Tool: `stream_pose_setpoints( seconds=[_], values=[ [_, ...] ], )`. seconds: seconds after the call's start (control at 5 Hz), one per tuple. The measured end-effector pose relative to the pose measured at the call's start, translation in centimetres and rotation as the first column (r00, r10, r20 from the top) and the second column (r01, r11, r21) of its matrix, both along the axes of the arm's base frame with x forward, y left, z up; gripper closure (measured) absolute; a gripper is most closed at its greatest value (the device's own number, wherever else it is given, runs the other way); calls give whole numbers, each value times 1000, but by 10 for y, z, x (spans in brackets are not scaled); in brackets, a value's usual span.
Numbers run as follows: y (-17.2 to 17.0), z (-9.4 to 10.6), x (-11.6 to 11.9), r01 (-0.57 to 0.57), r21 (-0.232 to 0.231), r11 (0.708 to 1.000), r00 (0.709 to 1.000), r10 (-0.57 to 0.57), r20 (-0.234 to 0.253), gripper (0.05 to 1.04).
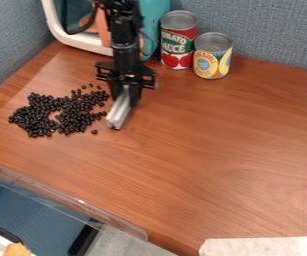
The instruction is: Sweep into pile
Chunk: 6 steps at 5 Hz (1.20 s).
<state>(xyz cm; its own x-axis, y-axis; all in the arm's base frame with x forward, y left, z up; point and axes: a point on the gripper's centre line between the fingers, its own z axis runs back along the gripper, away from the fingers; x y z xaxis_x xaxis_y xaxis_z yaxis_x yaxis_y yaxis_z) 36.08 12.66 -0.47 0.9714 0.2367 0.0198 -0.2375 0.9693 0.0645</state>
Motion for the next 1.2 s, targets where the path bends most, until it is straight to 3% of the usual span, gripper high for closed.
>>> stream_pose_setpoints(
  seconds=[0.6,1.2],
  values=[
    [44,1,-24,-94,-5,996,995,94,-38,699],
    [79,6,-30,-186,-2,983,981,186,-49,699]
  ],
)
